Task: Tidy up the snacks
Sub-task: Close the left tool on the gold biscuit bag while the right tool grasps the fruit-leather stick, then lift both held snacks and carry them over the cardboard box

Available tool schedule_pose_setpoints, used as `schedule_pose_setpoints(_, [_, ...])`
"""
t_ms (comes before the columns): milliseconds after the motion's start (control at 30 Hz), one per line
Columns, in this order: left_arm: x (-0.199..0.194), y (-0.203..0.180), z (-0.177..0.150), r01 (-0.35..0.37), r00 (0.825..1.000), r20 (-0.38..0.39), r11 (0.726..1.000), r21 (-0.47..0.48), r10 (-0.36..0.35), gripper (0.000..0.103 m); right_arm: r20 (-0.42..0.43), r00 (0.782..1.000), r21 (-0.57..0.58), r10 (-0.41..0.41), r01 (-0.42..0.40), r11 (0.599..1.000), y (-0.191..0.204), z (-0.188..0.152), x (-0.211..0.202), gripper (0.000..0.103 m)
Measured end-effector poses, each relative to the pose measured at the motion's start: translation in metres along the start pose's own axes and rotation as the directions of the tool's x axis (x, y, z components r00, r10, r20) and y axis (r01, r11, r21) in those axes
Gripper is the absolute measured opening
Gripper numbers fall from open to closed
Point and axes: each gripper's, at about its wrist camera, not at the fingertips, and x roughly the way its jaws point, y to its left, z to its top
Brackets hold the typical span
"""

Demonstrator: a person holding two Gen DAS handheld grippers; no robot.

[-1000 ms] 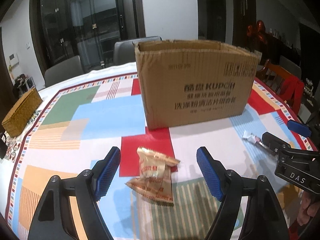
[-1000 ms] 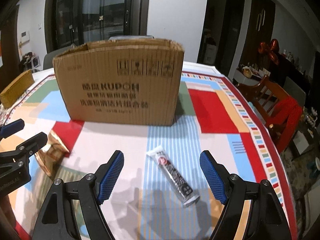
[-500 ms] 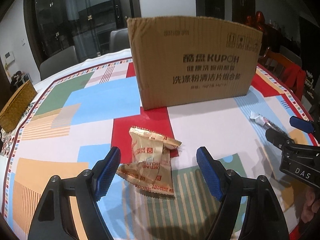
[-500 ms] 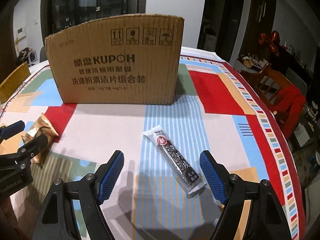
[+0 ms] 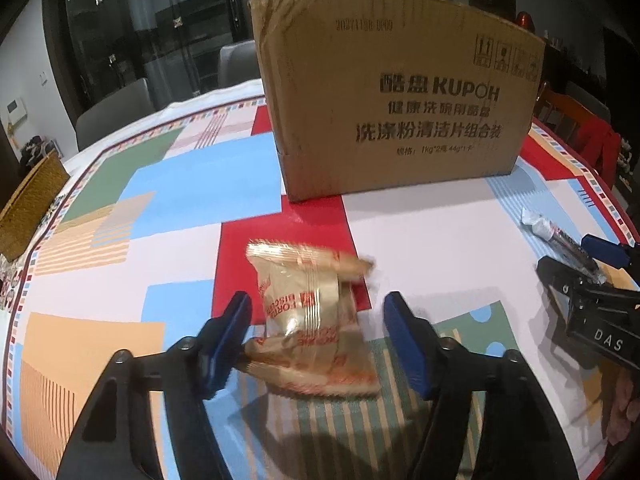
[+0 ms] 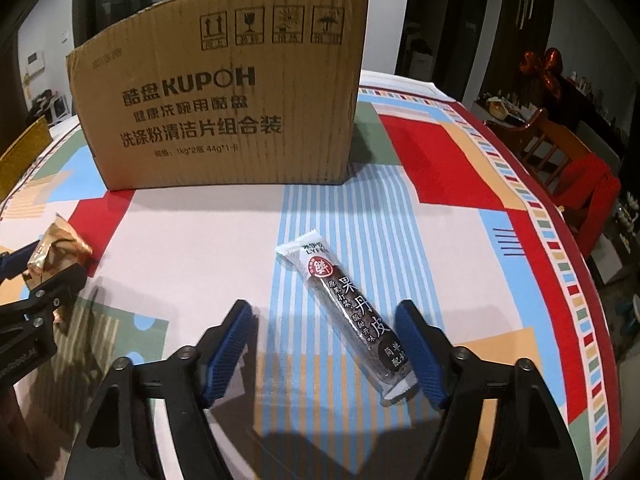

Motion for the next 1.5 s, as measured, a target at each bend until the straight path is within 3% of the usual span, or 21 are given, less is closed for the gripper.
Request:
schedule_pose_setpoints(33, [0.002, 0.0, -0.001, 0.011, 1.0, -0.011, 1.0, -0.004, -0.011, 0.057, 0.0, 1.0, 0.002, 0.003, -0.003, 1.0, 0.0, 0.0, 0.0, 0.068])
schedule_pose_setpoints(267, [0.004, 0.0, -0.003, 0.037, 0.999, -0.023, 0.999, -0.017, -0.038, 0.055, -0.005, 0.999, 0.001, 0.046, -0.046, 0.999, 0.001, 0.002, 0.002, 0.04])
schedule_pose_setpoints(333, [0.005, 0.001, -0.002, 0.041, 0.999, -0.025, 0.999, -0.023, -0.042, 0.053, -0.005, 0.998, -0.009, 0.06, -0.06, 0.998, 0.004, 0.002, 0.001, 0.027])
schedule_pose_setpoints(400, [0.005, 0.002, -0.002, 0.045, 0.999, -0.027, 0.999, -0.03, -0.046, 0.051, -0.005, 0.998, -0.018, 0.062, -0.062, 0.998, 0.007, 0.002, -0.001, 0.023])
schedule_pose_setpoints(767, [0.0, 0.001, 0.001, 0.052, 0.998, -0.019, 0.998, -0.04, -0.053, 0.042, 0.005, 0.998, -0.015, 0.065, -0.065, 0.998, 0.011, 0.002, -0.009, 0.02])
schedule_pose_setpoints(1500, [-0.029, 0.007, 0.02, 0.05, 0.998, 0.034, 0.996, -0.071, -0.048, 0.041, 0.066, 0.993, -0.009, 0.094, -0.094, 0.996, 0.008, 0.022, -0.037, 0.019])
